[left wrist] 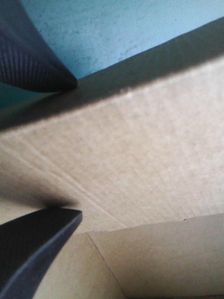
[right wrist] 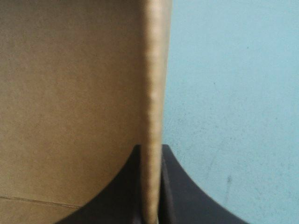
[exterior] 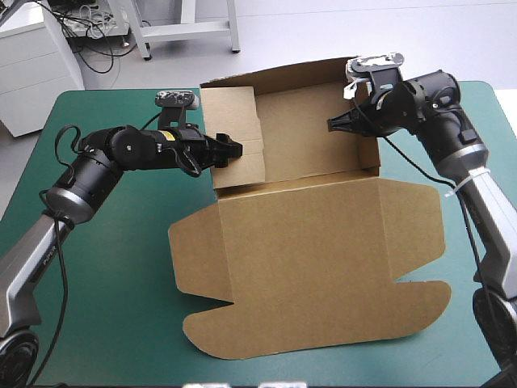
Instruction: Fold the box
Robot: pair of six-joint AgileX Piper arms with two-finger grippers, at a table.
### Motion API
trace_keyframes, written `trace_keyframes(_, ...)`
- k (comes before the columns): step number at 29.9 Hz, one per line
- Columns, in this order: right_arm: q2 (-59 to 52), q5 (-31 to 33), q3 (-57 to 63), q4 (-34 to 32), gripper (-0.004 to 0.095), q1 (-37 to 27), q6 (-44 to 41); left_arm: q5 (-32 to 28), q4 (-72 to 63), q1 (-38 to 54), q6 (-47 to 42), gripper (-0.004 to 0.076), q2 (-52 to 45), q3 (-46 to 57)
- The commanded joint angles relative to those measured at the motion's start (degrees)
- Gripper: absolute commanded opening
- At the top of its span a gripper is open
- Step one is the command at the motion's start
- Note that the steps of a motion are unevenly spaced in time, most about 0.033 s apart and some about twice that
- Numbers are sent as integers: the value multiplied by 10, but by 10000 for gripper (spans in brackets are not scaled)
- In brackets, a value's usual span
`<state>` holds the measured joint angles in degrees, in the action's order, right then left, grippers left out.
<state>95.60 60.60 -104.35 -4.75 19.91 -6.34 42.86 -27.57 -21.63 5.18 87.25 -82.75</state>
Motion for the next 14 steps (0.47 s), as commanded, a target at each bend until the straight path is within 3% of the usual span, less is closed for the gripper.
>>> trace_keyframes(1, -41, -50, -18, -4, -8, 33, -24, -63, -10, -5, -18, 491, -24, -20)
trace_keyframes(7, -52, -53, -18, -31, -8, 54, -45, -81, 5, -5, -19, 484, -24, -20)
trace_keyframes(14, -57, -49, -18, -28, -8, 54, -45, -97, 29, -5, -22, 350, -23, -25)
